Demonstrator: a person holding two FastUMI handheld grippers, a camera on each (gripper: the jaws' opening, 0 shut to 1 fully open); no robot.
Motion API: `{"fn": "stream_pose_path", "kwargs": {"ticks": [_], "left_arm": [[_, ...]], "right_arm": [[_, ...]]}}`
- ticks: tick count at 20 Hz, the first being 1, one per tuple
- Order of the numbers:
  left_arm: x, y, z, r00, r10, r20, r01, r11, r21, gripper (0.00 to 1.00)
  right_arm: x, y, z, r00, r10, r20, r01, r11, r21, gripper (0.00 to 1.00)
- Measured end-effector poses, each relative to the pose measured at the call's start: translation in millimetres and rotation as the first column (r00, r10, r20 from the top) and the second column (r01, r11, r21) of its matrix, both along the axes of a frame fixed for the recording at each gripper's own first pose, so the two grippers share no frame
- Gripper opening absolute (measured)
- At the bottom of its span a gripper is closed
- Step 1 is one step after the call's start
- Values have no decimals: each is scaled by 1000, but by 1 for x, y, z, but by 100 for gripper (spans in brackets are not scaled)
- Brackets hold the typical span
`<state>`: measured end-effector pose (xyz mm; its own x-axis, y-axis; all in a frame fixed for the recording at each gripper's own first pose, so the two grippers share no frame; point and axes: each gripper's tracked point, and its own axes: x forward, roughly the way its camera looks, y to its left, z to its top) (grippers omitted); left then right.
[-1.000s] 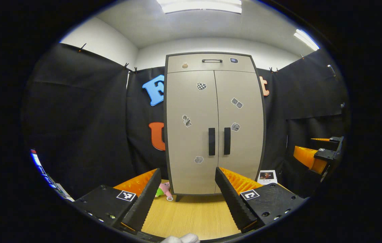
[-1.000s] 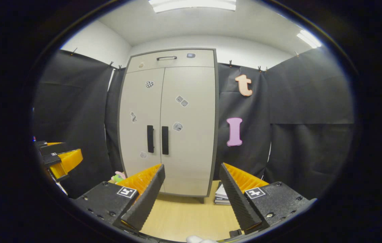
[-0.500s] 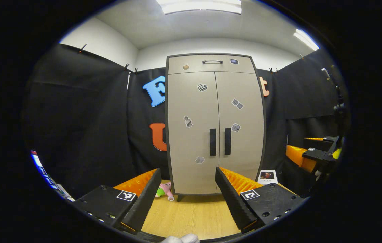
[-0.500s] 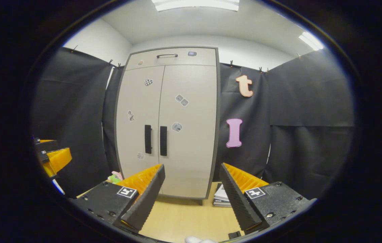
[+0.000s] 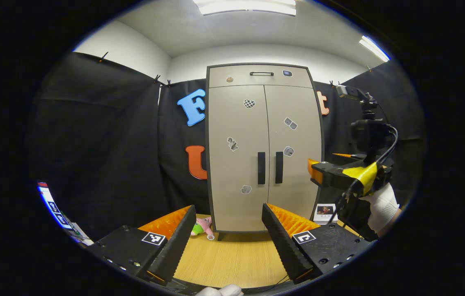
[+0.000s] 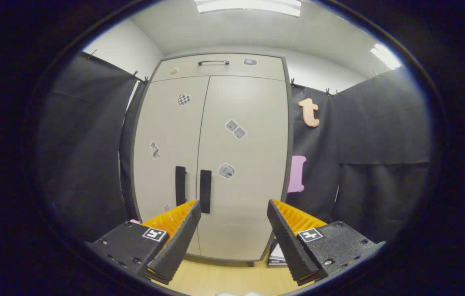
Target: Open the right door of the double-door shoe cabinet with the right hand, and open the left door with the left hand.
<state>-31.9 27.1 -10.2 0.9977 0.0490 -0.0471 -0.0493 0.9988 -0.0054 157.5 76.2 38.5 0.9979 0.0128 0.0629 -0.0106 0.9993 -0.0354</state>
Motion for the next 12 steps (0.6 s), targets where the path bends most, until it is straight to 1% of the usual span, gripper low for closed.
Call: {"fn": "stream_pose_path", "kwargs": {"ticks": [4,6,10,12], "left_arm": [[0,9,2,998,63,-9,-62,998,30,96],[2,11,2,996,87,-15,-86,996,32,96],[6,17,4,991,131,-17,-131,991,16,96],[8,20,6,988,154,-17,-153,988,17,96]], "right_arm": [[58,30,2,999,38,-4,-38,999,3,100],[88,36,-5,999,29,-25,-29,1000,1,99],[138,43,-27,995,31,-98,-28,999,29,95],[159,43,-32,993,18,-114,-15,1000,25,91]]}}
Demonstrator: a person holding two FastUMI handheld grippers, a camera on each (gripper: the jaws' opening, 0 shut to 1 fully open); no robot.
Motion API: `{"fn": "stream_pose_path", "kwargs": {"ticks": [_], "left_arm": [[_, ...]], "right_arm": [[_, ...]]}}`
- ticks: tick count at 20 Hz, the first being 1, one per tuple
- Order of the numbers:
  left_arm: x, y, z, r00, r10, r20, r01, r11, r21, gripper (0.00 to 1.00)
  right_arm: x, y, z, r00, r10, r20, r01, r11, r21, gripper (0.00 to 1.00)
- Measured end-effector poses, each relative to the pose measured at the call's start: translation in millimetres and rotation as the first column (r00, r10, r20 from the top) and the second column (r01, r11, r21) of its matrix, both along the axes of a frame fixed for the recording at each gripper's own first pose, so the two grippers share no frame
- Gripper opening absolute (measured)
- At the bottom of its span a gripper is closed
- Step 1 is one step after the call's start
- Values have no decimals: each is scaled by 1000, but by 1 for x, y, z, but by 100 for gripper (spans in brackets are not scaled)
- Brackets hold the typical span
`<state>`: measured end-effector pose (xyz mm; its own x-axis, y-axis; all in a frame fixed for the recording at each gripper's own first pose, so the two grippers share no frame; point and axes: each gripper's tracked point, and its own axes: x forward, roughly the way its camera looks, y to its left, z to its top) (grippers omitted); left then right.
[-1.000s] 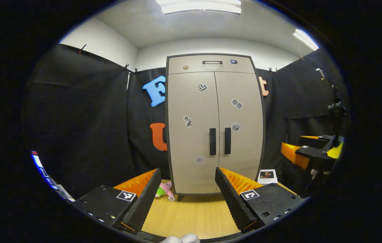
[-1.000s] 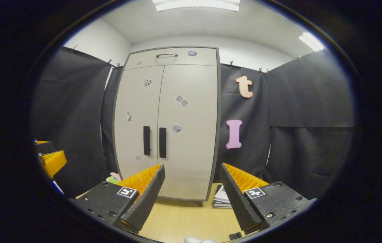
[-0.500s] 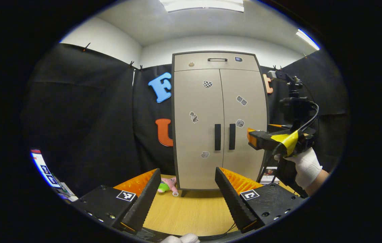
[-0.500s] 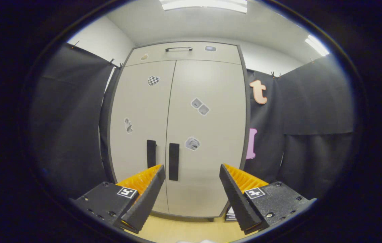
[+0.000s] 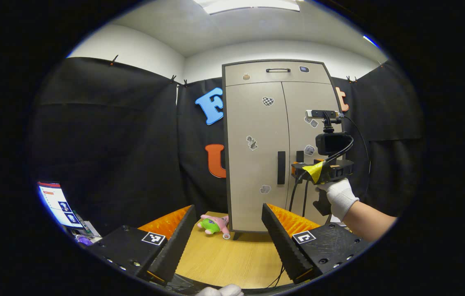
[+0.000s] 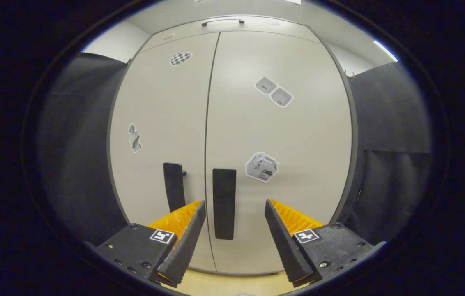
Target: Open the right door of the double-door shoe cabinet with the right hand, and open the left door with the left hand.
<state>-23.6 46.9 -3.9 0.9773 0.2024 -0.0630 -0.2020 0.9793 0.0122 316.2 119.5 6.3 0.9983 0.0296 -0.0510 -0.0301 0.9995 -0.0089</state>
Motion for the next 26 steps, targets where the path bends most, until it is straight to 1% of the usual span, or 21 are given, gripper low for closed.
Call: {"fn": "stream_pose_path", "kwargs": {"ticks": [1,3,5,6,7,8,10,11,12,13,14,16,17,20,23,24,25,26], "left_arm": [[2,1,1,1000,8,1,-8,1000,-3,96],[3,1,0,1000,19,-2,-19,1000,-6,96],[3,1,2,1000,31,0,-31,1000,-2,96],[3,3,2,999,34,-1,-34,999,-2,96],[2,3,2,999,37,-1,-37,999,-2,96],[2,3,2,999,39,1,-39,999,-2,96],[-1,3,3,999,44,4,-44,999,-3,96],[-2,3,2,999,46,3,-46,999,-3,96],[-3,3,2,999,47,2,-47,999,-3,96],[-6,4,2,999,48,3,-48,999,-3,96],[-8,4,2,999,50,3,-50,999,-2,96],[-14,6,2,999,53,6,-53,999,-1,96],[-16,7,2,999,53,7,-53,999,0,96],[-26,9,2,999,52,11,-52,999,8,96],[-31,8,0,999,37,8,-37,999,-2,96],[-35,5,1,1000,30,10,-30,1000,-6,96],[-38,3,1,1000,23,13,-23,1000,-8,96],[-39,3,2,1000,14,17,-14,1000,-9,96]], "right_arm": [[7,1,-5,1000,2,-16,-2,1000,-4,85],[20,2,-12,999,-5,-37,6,1000,11,79],[28,4,-19,998,3,-60,-1,1000,26,70],[32,5,-21,998,3,-65,-1,1000,30,71],[33,6,-25,997,-2,-76,4,999,33,66],[33,7,-21,998,-14,-60,16,999,36,63],[34,10,-24,998,-23,-64,24,999,25,55],[34,14,-26,998,-7,-69,9,999,31,50],[32,16,-24,998,-8,-69,11,999,31,45],[33,15,-25,997,-6,-75,8,1000,30,34],[33,15,-25,997,0,-77,2,1000,30,34],[31,15,-25,996,15,-84,-12,999,36,31],[29,15,-25,996,21,-83,-18,999,34,27],[19,14,-26,996,32,-78,-31,999,18,27],[1,9,-28,995,57,-77,-56,998,23,24],[-7,6,-28,995,62,-74,-61,998,16,25],[-16,3,-29,995,69,-73,-68,998,12,24],[-24,0,-29,995,75,-72,-74,997,18,25]]}}
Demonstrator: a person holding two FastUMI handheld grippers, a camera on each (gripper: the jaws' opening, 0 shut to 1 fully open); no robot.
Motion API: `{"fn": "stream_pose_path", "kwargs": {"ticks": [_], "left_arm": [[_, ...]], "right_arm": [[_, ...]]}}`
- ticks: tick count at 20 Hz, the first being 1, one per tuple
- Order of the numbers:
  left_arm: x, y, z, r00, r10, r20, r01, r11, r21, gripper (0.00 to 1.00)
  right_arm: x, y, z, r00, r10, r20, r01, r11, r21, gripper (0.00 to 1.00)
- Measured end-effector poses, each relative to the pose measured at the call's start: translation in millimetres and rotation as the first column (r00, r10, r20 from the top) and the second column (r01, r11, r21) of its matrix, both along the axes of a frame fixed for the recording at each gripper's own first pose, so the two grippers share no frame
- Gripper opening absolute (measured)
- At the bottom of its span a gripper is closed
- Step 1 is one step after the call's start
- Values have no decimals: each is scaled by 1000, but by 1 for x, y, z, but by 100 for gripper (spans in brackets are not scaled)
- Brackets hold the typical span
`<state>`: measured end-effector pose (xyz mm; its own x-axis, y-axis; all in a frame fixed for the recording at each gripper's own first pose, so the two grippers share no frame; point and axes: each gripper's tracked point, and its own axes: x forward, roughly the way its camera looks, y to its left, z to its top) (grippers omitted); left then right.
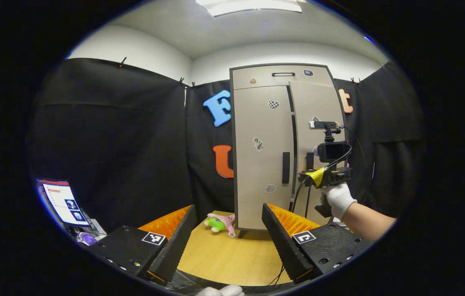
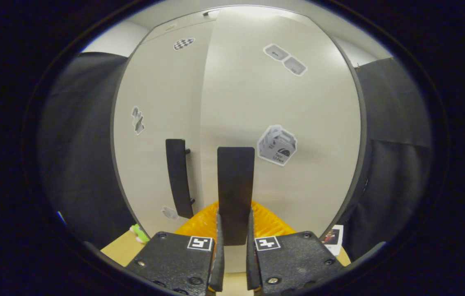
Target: Open the right door of the double-door shoe cabinet with the right hand, and open the left door with the left hand.
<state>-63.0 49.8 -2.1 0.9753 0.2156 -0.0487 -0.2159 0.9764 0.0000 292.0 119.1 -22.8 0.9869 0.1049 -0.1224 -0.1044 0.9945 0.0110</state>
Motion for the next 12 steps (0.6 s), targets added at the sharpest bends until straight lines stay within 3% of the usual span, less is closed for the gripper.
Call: {"fn": "stream_pose_path", "kwargs": {"ticks": [6,12], "left_arm": [[-15,-15,-3,997,-72,5,72,997,-13,96],[-23,-33,-2,986,-163,18,163,986,-19,96]], "right_arm": [[-56,-32,-4,1000,0,3,0,1000,-6,23],[-107,-88,-4,998,-67,6,67,998,-20,19]]}}
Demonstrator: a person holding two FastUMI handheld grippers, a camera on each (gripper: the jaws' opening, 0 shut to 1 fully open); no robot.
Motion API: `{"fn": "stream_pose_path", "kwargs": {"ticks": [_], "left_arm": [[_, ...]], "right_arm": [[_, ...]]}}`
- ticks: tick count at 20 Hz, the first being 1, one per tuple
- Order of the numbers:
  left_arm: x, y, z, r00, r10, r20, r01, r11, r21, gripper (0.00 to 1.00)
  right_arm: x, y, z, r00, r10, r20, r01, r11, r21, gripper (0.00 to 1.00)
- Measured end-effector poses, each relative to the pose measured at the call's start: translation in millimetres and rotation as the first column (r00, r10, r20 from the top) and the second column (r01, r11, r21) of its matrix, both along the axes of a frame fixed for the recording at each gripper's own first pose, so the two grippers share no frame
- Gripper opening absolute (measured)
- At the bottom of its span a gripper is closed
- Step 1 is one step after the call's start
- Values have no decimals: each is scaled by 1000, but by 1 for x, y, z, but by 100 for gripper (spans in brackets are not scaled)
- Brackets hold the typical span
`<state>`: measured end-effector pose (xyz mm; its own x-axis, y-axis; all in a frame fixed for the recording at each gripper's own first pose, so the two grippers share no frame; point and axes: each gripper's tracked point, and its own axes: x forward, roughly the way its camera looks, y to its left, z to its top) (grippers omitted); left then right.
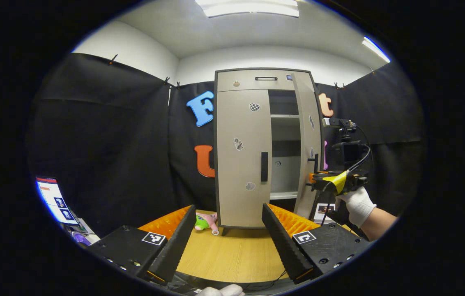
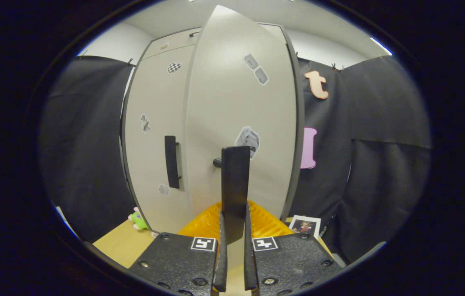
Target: Open the right door of the double-door shoe cabinet with the right hand, and open the left door with the left hand.
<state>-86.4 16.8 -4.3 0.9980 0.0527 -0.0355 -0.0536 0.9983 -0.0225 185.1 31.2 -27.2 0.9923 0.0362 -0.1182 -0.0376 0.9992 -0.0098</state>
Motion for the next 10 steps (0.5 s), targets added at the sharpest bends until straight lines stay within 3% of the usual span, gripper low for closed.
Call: {"fn": "stream_pose_path", "kwargs": {"ticks": [6,8,10], "left_arm": [[12,-34,1,995,-99,4,99,995,-12,96],[19,-47,4,993,-120,7,120,993,-11,96],[28,-62,8,991,-137,9,137,990,-15,96]], "right_arm": [[-22,-65,-1,996,-89,14,90,996,-21,10],[-25,-79,-2,996,-85,17,85,996,-38,2],[-25,-97,-2,996,-87,17,88,995,-56,4]]}}
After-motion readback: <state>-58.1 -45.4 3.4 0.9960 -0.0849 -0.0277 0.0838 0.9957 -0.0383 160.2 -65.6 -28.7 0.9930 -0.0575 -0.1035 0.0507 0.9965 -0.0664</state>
